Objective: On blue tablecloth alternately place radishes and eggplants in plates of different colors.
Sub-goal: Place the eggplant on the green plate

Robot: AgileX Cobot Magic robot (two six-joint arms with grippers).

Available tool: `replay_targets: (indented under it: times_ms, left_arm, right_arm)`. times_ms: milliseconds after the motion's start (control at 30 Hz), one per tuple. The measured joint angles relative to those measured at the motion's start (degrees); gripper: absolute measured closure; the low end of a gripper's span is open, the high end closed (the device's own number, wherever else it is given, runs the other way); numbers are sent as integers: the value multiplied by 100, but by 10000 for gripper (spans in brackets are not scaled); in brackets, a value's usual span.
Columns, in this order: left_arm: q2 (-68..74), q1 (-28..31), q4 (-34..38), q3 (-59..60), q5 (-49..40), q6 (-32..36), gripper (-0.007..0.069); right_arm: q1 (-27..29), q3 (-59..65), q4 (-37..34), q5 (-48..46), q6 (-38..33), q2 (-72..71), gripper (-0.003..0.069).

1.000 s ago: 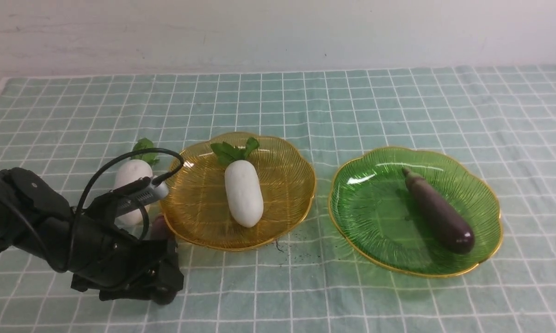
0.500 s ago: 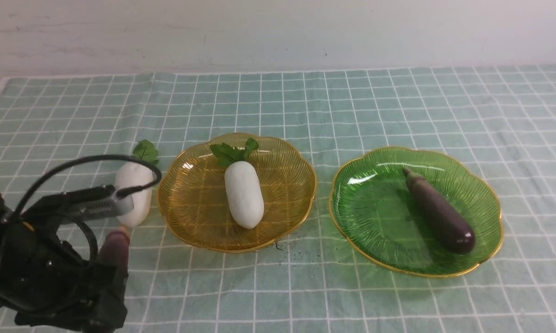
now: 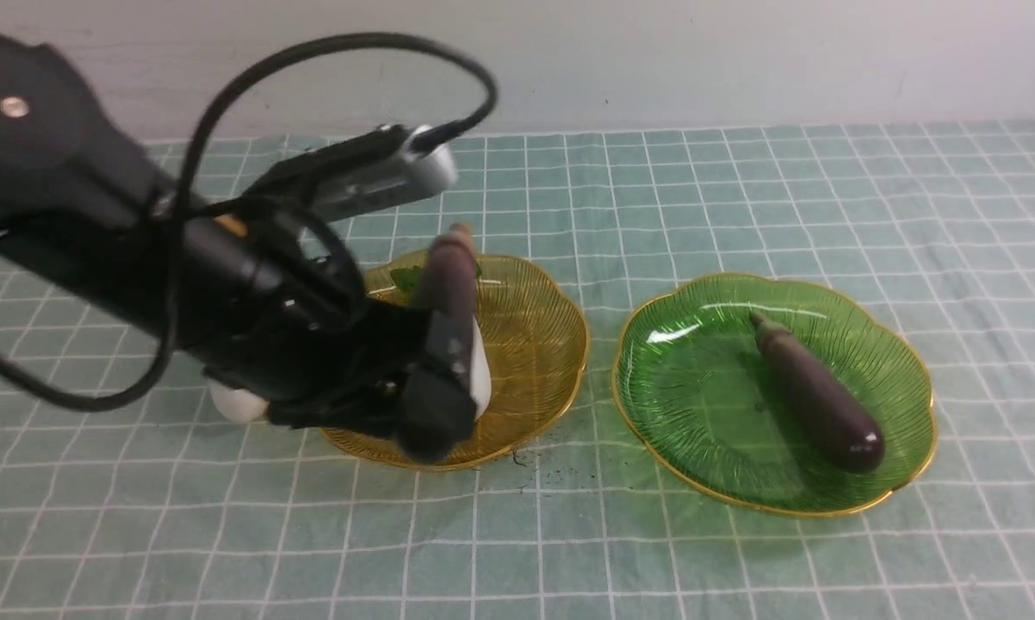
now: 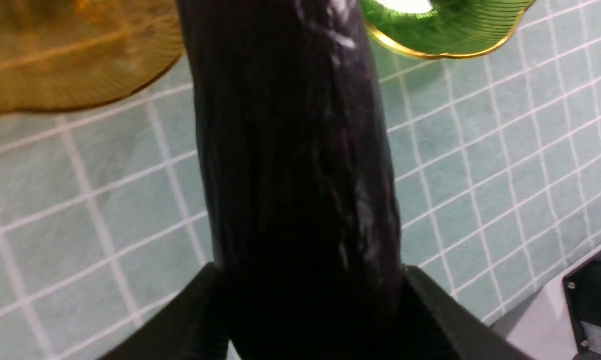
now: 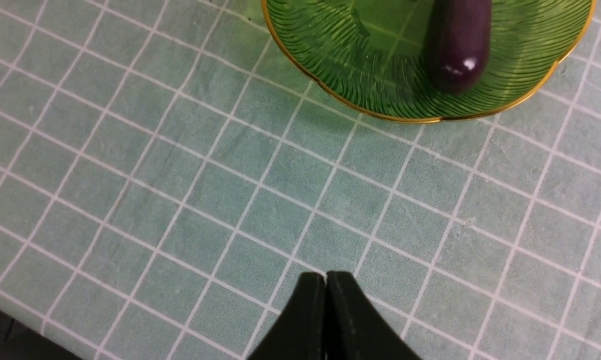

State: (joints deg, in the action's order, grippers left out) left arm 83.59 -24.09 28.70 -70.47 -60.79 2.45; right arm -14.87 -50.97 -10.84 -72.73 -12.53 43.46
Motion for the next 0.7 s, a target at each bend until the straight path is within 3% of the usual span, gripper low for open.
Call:
replay_targets:
  times_ms: [233,533,700]
  left_arm:
    - [1817,-968,37,-1657,72,-32,255]
    - [3766,-1435,46,-3540,8,-50,255]
    - [4239,-1525,282,-3939,97,-74,255]
  right_arm:
    - [0,0,-121,0,0,-768,673]
    - [0,0,-144,-37,0,-2323,673]
    - [0,0,-71,-71,11,-2866,673]
